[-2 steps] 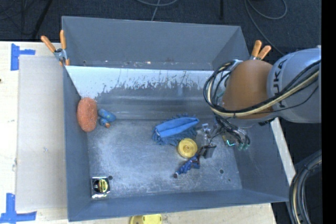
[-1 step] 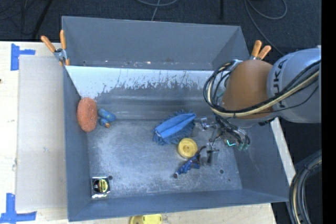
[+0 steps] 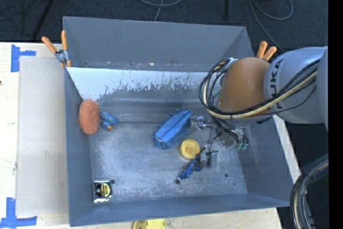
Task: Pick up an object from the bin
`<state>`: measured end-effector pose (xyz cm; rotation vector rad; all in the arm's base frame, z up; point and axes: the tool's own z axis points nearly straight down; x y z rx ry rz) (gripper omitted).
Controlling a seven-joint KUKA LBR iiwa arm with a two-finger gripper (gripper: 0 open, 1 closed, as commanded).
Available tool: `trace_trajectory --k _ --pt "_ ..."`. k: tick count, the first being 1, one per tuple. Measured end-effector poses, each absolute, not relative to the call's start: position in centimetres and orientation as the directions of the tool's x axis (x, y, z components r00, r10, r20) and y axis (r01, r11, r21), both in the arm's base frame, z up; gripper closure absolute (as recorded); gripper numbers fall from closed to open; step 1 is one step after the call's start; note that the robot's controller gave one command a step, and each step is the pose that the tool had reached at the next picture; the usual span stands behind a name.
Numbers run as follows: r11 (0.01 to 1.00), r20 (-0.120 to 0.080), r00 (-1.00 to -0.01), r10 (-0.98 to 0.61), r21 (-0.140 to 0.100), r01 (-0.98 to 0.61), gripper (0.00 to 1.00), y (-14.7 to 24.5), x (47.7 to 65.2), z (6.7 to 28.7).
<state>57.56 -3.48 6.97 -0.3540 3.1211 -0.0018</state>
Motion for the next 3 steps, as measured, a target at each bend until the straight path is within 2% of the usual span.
trace_trajectory --k 1,2,3 --pt "0.851 0.001 -0.851 -0.526 0.002 -0.526 1.00 -2.7 55.5 6.9" --pt "0.850 0.001 -0.850 -0.526 0.002 -0.526 1.00 -2.7 55.5 6.9" --pt "0.849 -0.003 -0.849 -0.528 -0.001 -0.528 1.00 -0.6 52.9 17.0"
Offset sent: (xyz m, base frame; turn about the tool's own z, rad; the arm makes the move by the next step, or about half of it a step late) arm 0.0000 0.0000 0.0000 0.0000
